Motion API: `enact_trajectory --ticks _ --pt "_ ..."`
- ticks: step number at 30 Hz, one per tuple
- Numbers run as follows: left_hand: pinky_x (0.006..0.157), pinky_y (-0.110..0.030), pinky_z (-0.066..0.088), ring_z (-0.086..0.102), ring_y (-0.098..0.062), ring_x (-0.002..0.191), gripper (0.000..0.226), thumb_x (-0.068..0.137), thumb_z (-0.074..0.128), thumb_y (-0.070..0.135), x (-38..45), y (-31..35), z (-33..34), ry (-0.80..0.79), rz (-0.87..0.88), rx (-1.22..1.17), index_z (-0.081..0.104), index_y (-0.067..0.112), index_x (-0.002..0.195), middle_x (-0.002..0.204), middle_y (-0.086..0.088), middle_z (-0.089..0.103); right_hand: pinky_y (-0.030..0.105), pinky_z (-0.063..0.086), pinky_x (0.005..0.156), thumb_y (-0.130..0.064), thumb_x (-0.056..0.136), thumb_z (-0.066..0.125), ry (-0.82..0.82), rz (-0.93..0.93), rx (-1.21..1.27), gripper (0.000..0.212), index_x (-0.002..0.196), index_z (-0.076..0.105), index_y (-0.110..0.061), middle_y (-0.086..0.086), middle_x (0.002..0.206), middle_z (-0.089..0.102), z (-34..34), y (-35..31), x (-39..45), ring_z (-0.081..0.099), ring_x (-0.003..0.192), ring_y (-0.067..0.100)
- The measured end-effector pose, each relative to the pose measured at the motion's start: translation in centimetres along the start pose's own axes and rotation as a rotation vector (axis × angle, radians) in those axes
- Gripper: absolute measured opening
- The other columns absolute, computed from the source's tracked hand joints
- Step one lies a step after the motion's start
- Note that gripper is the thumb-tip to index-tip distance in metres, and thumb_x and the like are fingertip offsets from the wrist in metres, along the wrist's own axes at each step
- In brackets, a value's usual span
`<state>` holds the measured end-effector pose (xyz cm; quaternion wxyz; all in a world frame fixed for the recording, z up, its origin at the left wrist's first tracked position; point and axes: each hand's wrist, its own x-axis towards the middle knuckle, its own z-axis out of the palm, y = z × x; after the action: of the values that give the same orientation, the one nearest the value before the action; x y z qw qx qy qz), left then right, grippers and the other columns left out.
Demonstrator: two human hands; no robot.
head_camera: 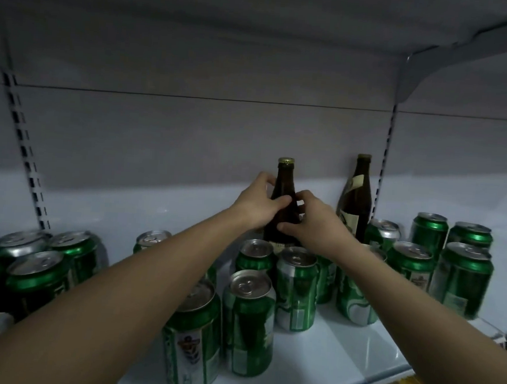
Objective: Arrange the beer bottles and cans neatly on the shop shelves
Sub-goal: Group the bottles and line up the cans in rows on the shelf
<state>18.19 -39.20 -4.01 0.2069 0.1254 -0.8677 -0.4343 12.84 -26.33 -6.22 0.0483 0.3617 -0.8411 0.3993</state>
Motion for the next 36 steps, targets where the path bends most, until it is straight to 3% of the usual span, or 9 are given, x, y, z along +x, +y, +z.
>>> enact_trajectory --ticks 5,13,18,22,26,28,29,33,36 --pt "0.083 -0.052 0.057 0.067 -0.028 0.098 0.037 0.095 0.061 0.031 0.8 -0.2 -0.3 -0.027 0.015 0.018 0.039 0.023 0.124 0.116 -0.009 0.065 0.043 0.053 0.088 -0.019 0.088 0.072 -0.007 -0.004 -0.145 0.047 0.126 0.045 -0.01 0.01 0.116 0.064 0.2 0.0 0.8 0.063 0.105 0.029" --pt "0.09 -0.047 0.052 0.062 -0.027 0.105 0.046 0.093 0.061 0.043 0.6 -0.1 -0.1 0.031 0.045 0.148 0.044 0.024 0.13 0.121 -0.003 0.062 0.044 0.052 0.099 -0.005 0.09 0.065 -0.198 -0.032 -0.025 0.052 0.138 0.047 -0.014 0.006 0.124 0.063 -0.4 0.8 2.6 0.062 0.114 0.024" --pt "0.082 -0.045 0.055 0.063 -0.029 0.099 0.039 0.092 0.065 0.035 0.7 -0.1 -0.1 0.105 0.011 0.079 0.045 0.019 0.122 0.114 -0.006 0.06 0.044 0.05 0.1 -0.008 0.093 0.061 -0.195 -0.016 -0.103 0.045 0.136 0.049 -0.011 0.009 0.126 0.062 0.3 0.5 2.9 0.061 0.114 0.027" --pt "0.078 -0.045 0.056 0.064 -0.027 0.095 0.031 0.092 0.065 0.034 0.3 0.1 -1.3 0.213 0.045 -0.007 0.044 0.022 0.111 0.11 -0.006 0.062 0.042 0.047 0.103 -0.016 0.098 0.056 -0.086 -0.002 -0.032 0.057 0.15 0.034 -0.01 0.009 0.142 0.052 0.1 0.0 2.7 0.055 0.124 0.028" --pt "0.074 -0.043 0.057 0.063 -0.026 0.093 0.033 0.091 0.066 0.036 -0.1 2.7 -4.4 0.391 0.142 -0.074 0.049 0.016 0.111 0.105 -0.005 0.06 0.025 0.051 0.081 -0.028 0.102 0.05 0.055 -0.045 0.11 0.05 0.148 0.038 -0.013 0.007 0.138 0.055 -0.9 -2.2 2.5 0.058 0.114 0.023" --pt "0.074 -0.038 0.055 0.063 -0.025 0.091 0.038 0.09 0.065 0.042 -0.7 4.2 -6.1 0.481 0.163 -0.05 0.05 0.015 0.112 0.103 -0.004 0.06 0.012 0.043 0.062 -0.039 0.101 0.049 0.072 -0.065 0.175 0.052 0.147 0.038 -0.015 0.001 0.131 0.055 -1.3 -3.9 1.8 0.056 0.106 0.017" --pt "0.074 -0.035 0.053 0.061 -0.023 0.089 0.037 0.09 0.064 0.045 -1.1 4.8 -6.9 0.513 0.161 -0.025 0.05 0.017 0.109 0.102 -0.001 0.059 0.012 0.041 0.061 -0.044 0.1 0.049 0.07 -0.075 0.208 0.054 0.146 0.038 -0.017 -0.002 0.126 0.055 -1.4 -4.8 1.4 0.055 0.103 0.015" --pt "0.077 -0.042 0.058 0.067 -0.027 0.088 0.039 0.082 0.068 0.052 -2.8 6.3 -9.7 0.539 0.102 -0.097 0.054 0.018 0.096 0.1 -0.004 0.067 0.031 0.051 0.076 -0.057 0.091 0.056 0.033 -0.134 0.251 0.056 0.133 0.041 -0.023 -0.006 0.11 0.06 -0.8 -8.2 -0.6 0.062 0.097 0.014" --pt "0.073 -0.046 0.061 0.07 -0.029 0.084 0.042 0.076 0.071 0.051 -5.0 6.8 -11.3 0.493 0.062 -0.218 0.059 0.016 0.096 0.096 -0.008 0.07 0.037 0.054 0.074 -0.063 0.084 0.062 0.094 -0.161 0.214 0.053 0.12 0.04 -0.031 -0.009 0.101 0.062 0.5 -10.1 -2.7 0.063 0.087 0.012"
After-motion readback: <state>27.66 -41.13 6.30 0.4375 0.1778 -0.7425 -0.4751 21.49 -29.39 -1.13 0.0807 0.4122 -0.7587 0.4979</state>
